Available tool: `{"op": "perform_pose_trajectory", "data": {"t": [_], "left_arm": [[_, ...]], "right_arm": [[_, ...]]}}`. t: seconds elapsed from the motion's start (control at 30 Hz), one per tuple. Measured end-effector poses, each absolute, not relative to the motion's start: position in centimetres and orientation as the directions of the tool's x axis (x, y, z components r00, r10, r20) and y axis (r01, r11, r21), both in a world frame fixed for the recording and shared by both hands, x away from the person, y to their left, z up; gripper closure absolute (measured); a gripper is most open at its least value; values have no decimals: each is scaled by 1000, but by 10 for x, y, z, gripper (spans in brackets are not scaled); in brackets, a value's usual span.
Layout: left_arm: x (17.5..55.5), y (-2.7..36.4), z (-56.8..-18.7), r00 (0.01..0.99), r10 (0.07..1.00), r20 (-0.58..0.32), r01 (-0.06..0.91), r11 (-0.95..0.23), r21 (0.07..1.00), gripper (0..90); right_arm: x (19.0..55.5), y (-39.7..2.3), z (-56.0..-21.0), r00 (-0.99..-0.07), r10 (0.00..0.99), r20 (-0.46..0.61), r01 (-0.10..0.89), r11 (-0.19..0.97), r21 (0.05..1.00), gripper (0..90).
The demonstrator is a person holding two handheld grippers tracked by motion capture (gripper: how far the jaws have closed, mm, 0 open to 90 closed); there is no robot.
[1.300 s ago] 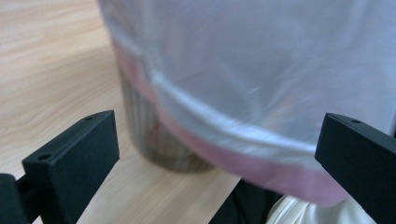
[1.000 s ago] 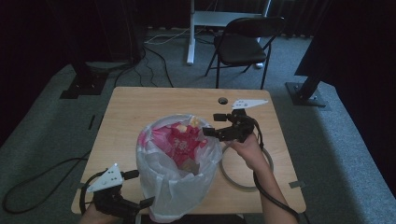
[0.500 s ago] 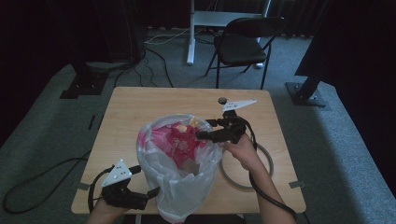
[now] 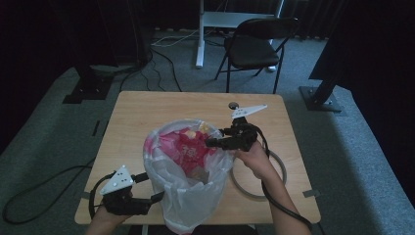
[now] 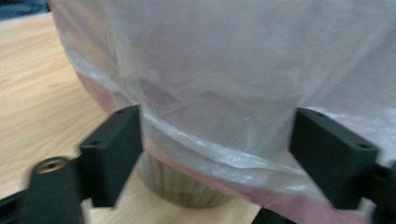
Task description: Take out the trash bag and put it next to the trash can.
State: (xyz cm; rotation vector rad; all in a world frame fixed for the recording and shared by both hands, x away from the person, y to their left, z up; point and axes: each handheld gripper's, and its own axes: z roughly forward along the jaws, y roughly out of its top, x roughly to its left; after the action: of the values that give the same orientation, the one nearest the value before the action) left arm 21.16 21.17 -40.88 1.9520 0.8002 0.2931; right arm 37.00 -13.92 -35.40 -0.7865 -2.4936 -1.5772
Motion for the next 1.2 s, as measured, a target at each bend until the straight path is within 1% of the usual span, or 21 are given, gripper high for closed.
{"op": "perform_pose_trajectory", "data": {"t": [0.07,0.17,0.27,0.3,0.4,0.43,0.5,0.6,0.63,0.67,0.7,0.73,0.77,0.8,0.83,0.97,1.2], "left_arm": [[211,212,-407,762,637,-116,400,-323,857,242],[209,213,-403,766,633,-112,387,-315,866,256],[208,218,-397,770,627,-120,371,-286,884,321],[207,220,-395,768,628,-124,365,-271,891,329],[208,225,-390,773,619,-141,356,-238,904,415],[208,226,-389,773,617,-145,356,-234,905,428],[208,228,-387,773,617,-145,347,-220,912,483],[209,233,-383,760,633,-146,336,-191,922,598],[209,234,-383,756,637,-151,335,-178,925,679],[210,235,-382,751,645,-144,330,-177,927,679],[212,234,-382,745,655,-125,319,-185,929,750],[212,234,-382,745,655,-125,319,-185,929,774],[212,234,-382,741,660,-120,314,-183,931,774],[212,234,-382,739,664,-115,309,-182,933,814],[212,234,-382,738,666,-109,301,-181,936,833],[213,235,-379,736,668,-107,285,-163,944,868],[213,238,-368,738,666,-104,256,-134,957,879]], "right_arm": [[369,-139,-353,-864,379,331,463,344,817,473],[368,-138,-352,-864,390,320,461,356,813,484],[367,-138,-351,-864,398,308,457,364,812,489],[367,-138,-351,-864,399,306,456,366,811,491],[365,-137,-348,-867,410,283,445,381,810,509],[365,-137,-348,-867,412,280,443,383,810,511],[365,-137,-348,-866,415,280,445,382,810,511],[364,-136,-348,-864,423,275,445,383,810,514],[364,-136,-347,-862,429,270,445,384,809,539],[364,-136,-347,-862,429,270,445,384,809,539],[364,-137,-346,-856,445,263,444,371,815,596],[364,-137,-346,-856,445,263,444,371,815,596],[365,-138,-346,-854,446,268,447,366,816,606],[365,-138,-346,-854,446,268,445,360,820,624],[365,-139,-345,-853,448,268,443,350,825,641],[365,-140,-342,-853,461,246,427,345,836,691],[365,-139,-339,-850,474,230,420,347,838,707]]}}
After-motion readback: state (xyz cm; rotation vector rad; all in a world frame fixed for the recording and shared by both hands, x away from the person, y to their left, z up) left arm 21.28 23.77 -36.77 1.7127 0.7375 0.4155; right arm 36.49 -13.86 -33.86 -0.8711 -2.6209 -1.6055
